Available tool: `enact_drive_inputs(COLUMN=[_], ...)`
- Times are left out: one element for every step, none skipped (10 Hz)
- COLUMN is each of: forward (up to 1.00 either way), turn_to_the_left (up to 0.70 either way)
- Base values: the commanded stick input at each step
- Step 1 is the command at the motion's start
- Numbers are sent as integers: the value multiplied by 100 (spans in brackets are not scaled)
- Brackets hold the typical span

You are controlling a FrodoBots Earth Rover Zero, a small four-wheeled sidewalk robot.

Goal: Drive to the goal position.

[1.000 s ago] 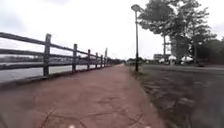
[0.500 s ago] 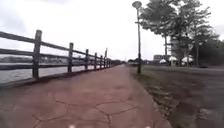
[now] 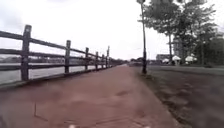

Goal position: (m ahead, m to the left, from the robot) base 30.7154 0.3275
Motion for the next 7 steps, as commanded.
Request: enact_drive_inputs(forward=[100, 100, 100, 100, 100, 100, 100], turn_to_the_left=[0, 0, 0, 0, 0, 0, 0])
